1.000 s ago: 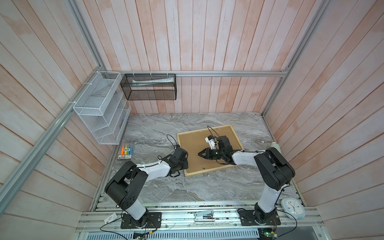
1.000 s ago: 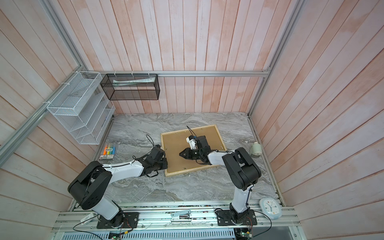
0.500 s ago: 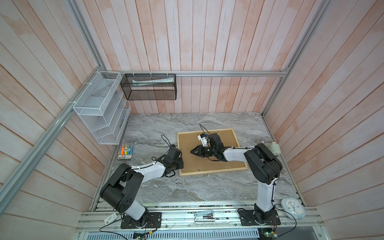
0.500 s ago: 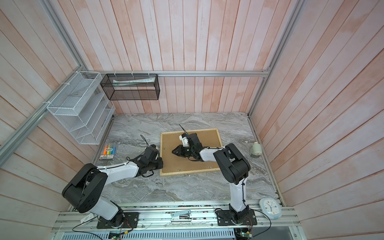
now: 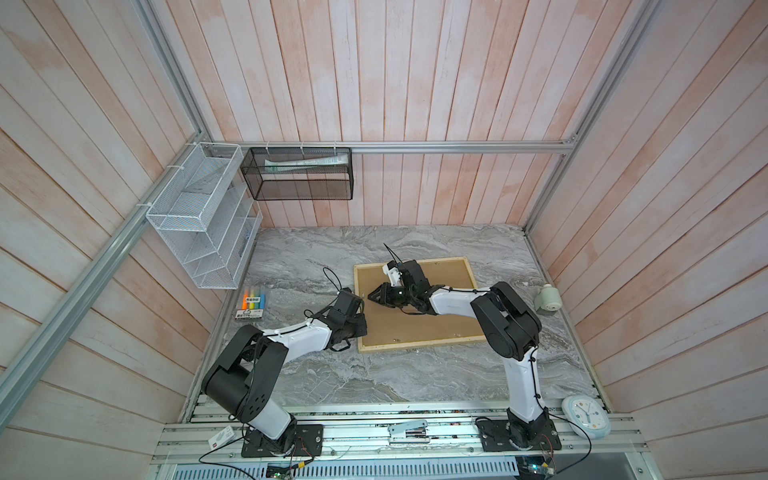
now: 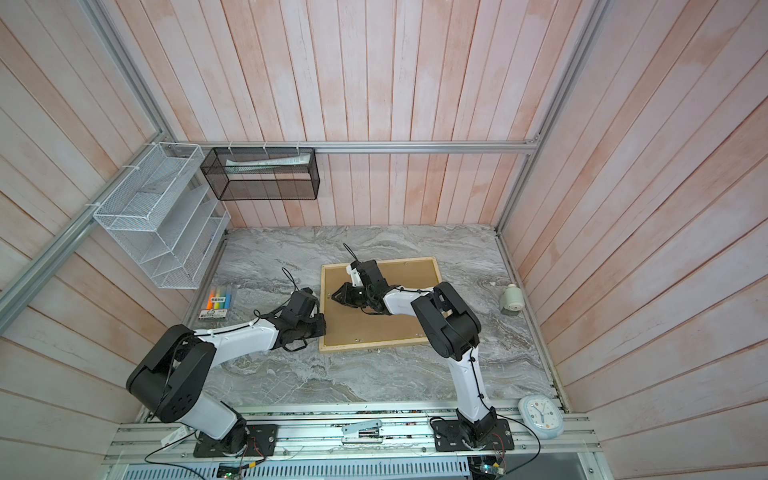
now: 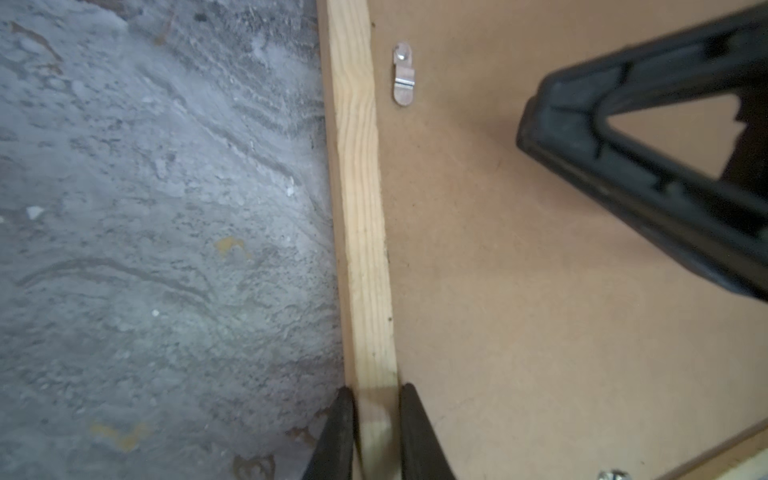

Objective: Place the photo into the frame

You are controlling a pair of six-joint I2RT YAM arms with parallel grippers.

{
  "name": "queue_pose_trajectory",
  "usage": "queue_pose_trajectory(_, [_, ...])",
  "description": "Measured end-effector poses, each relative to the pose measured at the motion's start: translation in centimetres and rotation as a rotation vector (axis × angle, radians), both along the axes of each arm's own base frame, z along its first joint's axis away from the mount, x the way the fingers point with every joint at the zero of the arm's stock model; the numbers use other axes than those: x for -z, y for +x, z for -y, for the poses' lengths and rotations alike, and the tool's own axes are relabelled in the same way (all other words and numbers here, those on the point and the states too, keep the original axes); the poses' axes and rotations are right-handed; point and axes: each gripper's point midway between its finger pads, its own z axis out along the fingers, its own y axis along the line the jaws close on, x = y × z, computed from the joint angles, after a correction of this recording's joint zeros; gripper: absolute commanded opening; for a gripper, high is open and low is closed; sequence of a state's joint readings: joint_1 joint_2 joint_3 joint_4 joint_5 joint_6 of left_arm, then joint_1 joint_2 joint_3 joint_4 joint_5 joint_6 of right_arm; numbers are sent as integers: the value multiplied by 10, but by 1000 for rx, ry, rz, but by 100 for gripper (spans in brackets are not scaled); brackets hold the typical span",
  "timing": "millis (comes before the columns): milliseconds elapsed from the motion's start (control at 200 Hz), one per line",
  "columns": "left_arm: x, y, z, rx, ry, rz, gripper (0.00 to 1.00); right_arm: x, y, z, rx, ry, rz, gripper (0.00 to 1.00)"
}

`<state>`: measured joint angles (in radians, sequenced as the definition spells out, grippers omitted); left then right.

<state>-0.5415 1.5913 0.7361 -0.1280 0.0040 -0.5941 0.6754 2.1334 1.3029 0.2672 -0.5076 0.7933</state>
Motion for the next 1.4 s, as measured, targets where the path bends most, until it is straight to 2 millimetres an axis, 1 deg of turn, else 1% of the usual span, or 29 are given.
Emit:
queue_pose_trajectory(120, [0, 0, 0, 0, 4, -6, 14, 6, 3, -6, 6, -25, -9, 25])
queue_pose_trajectory(365, [0, 0, 0, 0, 4, -8, 13, 19, 8, -10, 31, -80, -27, 25])
queue_pose_trajectory(615, [0, 0, 0, 5, -3, -14, 13, 19, 17, -18, 47, -110, -23, 25])
queue_pose_trajectory(780, [0, 0, 1, 8, -4, -17, 12, 20, 18, -23, 43, -112, -21, 25])
queue_pose_trajectory(1055, [-1, 0, 1, 13, -2, -25, 12, 20, 19, -27, 54, -90, -36, 25])
queue_pose_trajectory(1190, [0, 0, 1, 16, -2, -26, 12, 19, 21, -31, 68, -47, -58, 25])
queue_pose_trajectory(1400, [0, 0, 1, 17, -2, -25, 12, 21, 21, -30, 118, 25, -105, 25])
